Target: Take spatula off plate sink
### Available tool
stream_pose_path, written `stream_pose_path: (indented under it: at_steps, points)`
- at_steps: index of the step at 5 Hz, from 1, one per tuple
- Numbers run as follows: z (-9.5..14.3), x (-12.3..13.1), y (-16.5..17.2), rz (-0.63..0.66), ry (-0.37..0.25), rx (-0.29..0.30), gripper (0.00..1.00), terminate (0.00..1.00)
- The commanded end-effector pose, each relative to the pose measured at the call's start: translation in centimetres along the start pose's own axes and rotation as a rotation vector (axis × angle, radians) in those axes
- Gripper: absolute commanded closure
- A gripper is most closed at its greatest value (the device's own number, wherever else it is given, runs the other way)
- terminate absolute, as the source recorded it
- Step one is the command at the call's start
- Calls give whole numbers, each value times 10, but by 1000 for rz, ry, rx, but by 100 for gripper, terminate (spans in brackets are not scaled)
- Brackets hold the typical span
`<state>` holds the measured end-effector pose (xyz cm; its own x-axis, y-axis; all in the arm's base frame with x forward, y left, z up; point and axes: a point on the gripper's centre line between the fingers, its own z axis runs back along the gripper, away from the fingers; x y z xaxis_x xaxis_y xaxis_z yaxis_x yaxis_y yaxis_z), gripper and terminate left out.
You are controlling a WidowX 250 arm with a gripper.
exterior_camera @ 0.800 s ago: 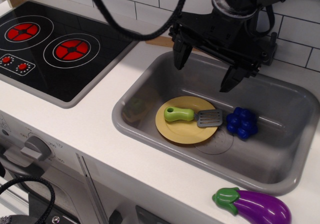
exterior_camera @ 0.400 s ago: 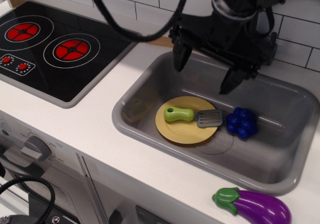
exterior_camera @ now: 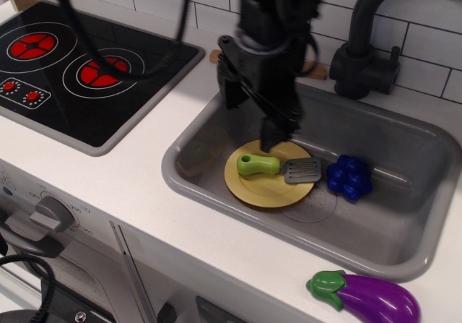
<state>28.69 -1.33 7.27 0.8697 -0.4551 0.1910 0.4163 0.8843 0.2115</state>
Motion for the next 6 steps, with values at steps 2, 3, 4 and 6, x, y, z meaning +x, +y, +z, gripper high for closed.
stream_pose_path:
  at_steps: [2,3,4,6]
  points:
    - [-50,16,9,-303,-5,-122,0,0]
    - [-63,16,9,-309,12,-101,0,0]
    - [-76,14,9,-314,35,-87,0,0]
    - [-82,11,3,-322,50,-118,0,0]
